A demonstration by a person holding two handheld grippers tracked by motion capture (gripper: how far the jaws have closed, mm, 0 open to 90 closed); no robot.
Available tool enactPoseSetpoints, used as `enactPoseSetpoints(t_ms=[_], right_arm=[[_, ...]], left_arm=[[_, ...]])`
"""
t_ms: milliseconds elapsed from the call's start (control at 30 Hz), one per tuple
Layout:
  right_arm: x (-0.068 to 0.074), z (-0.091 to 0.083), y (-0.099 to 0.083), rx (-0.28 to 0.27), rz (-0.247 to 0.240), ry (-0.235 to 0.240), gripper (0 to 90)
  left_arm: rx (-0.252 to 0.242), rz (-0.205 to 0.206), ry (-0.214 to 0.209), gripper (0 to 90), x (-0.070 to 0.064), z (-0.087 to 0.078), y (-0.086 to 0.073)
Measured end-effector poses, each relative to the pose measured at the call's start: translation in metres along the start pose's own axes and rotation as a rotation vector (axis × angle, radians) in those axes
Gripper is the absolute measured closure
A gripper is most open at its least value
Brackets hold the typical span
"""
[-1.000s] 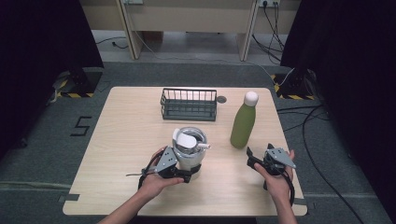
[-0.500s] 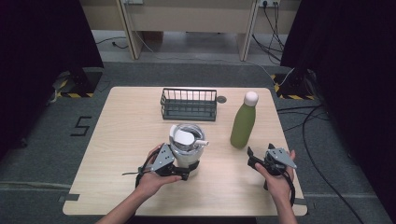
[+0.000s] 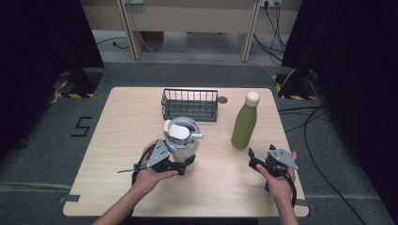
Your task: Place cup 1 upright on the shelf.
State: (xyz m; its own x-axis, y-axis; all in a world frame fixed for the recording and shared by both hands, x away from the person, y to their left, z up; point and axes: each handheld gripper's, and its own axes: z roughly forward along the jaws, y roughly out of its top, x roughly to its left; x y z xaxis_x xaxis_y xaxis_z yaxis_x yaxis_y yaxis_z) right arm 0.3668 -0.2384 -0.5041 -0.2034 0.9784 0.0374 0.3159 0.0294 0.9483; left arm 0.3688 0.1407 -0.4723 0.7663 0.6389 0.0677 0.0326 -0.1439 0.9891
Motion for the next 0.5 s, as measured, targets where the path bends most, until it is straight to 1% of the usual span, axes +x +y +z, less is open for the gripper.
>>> enactPoseSetpoints(t_ms=[233, 500], right_arm=[[0.000, 0.000, 0.000, 0.001, -0.003, 0.003, 14.7], [0.000, 0.000, -0.001, 0.005, -0.003, 0.005, 14.8]], left_arm=[[0.003, 0.003, 0.022, 10.1, 0.005, 0.000, 0.003], [-0.007, -0.006, 0.039, 10.1, 0.012, 0.001, 0.009]])
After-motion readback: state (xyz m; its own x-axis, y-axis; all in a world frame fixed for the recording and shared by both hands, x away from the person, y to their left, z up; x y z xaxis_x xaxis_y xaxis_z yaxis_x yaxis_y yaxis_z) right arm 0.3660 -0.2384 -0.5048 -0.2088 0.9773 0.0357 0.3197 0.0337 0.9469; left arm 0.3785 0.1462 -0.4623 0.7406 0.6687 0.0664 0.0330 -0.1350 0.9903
